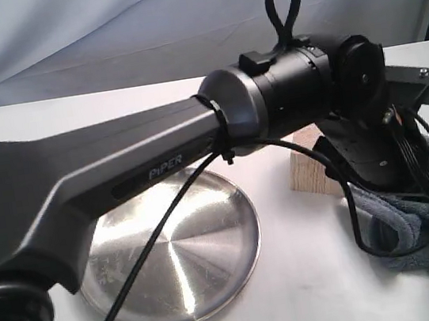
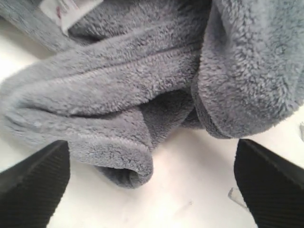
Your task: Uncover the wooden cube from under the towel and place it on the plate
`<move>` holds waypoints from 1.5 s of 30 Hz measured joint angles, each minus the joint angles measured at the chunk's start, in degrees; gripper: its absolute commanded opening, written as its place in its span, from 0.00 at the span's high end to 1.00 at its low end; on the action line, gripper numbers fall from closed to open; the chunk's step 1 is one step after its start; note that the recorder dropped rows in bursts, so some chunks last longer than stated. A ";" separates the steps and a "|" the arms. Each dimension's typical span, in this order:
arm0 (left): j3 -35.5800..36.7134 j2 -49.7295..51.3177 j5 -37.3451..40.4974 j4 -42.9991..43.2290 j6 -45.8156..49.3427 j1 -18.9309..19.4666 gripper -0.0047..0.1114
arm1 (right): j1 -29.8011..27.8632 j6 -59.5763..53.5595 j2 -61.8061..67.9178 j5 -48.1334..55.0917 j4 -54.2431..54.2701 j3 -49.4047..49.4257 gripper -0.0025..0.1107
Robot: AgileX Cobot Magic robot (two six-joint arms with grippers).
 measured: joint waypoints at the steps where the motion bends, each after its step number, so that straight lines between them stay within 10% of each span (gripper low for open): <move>1: 0.00 -0.74 0.02 1.62 0.00 0.00 0.20 | 0.00 0.00 0.00 0.00 0.00 0.00 0.98; 10: 0.00 -4.50 0.76 31.24 -17.49 0.15 0.20 | 0.00 0.00 0.00 0.00 0.00 0.00 0.98; 20: 0.00 -3.80 2.59 29.13 -22.94 7.77 0.40 | 0.00 0.00 0.00 0.00 0.00 0.00 0.98; 28: 0.00 -3.53 11.71 28.91 -21.78 10.16 0.23 | 0.00 0.00 0.00 0.00 0.00 0.00 0.98; 45: -11.99 3.30 10.87 24.25 -21.54 3.60 0.21 | 0.00 0.00 0.00 0.00 0.00 0.00 0.98</move>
